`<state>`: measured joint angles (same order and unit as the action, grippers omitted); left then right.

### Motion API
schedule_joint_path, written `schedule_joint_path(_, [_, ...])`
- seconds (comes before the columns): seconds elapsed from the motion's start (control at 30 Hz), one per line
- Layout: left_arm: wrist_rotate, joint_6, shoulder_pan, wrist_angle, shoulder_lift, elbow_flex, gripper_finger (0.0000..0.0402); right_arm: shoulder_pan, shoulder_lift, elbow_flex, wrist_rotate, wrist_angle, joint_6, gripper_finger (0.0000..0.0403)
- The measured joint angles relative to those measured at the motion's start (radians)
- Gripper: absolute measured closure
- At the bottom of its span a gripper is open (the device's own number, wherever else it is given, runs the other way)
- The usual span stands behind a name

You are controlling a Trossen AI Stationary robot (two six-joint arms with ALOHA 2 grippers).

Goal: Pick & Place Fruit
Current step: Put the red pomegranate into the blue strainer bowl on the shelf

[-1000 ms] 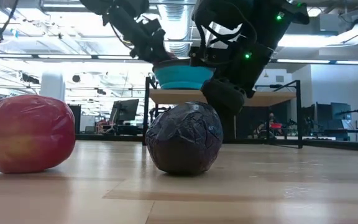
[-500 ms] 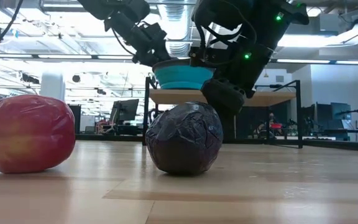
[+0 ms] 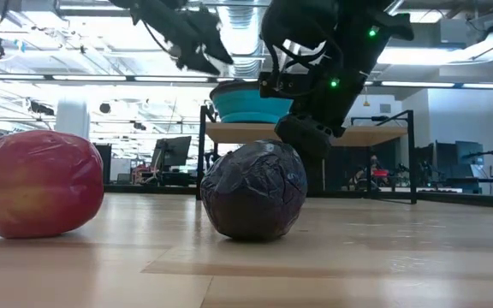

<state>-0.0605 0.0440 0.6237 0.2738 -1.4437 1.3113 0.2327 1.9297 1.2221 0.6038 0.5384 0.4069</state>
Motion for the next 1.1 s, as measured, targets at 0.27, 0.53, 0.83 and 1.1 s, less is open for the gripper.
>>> schedule_joint_path(0.27, [0.0, 0.08, -0.102, 0.134, 0.151, 0.0, 0.0088, 0.018, -0.004, 0.0, 0.036, 0.008, -0.035, 0.0133])
schedule_joint_path(0.53, [0.0, 0.079, -0.315, 0.171, 0.331, -0.161, 0.0102, 0.071, -0.151, -0.001, 0.026, 0.055, -0.087, 0.0133])
schedule_joint_path(0.83, [-0.001, -0.084, -0.594, -0.007, 0.522, -0.552, 0.0103, 0.073, -0.171, 0.002, -0.462, -0.128, -0.283, 0.0133])
schedule_joint_path(1.1, [0.009, -0.213, -0.731, -0.29, 0.573, -0.833, 0.0103, 0.009, -0.039, -0.002, -0.655, -0.173, -0.332, 0.0105])
